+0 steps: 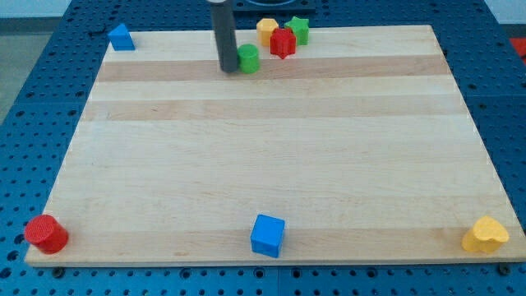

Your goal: Move your arm closer to the blue triangle

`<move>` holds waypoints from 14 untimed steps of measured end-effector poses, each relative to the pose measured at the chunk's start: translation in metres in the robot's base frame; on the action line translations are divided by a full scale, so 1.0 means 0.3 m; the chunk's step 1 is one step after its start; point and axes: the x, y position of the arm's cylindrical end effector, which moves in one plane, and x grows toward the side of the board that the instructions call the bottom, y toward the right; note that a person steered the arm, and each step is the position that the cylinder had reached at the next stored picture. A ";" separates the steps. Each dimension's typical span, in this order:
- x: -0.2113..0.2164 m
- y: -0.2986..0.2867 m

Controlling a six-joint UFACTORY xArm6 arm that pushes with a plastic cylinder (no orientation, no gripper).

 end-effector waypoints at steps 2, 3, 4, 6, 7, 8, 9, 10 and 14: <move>-0.012 0.040; -0.011 -0.174; -0.011 -0.439; -0.015 -0.807; -0.015 -0.807; -0.067 -0.806; -0.063 -0.761; -0.039 -0.751; -0.091 -0.807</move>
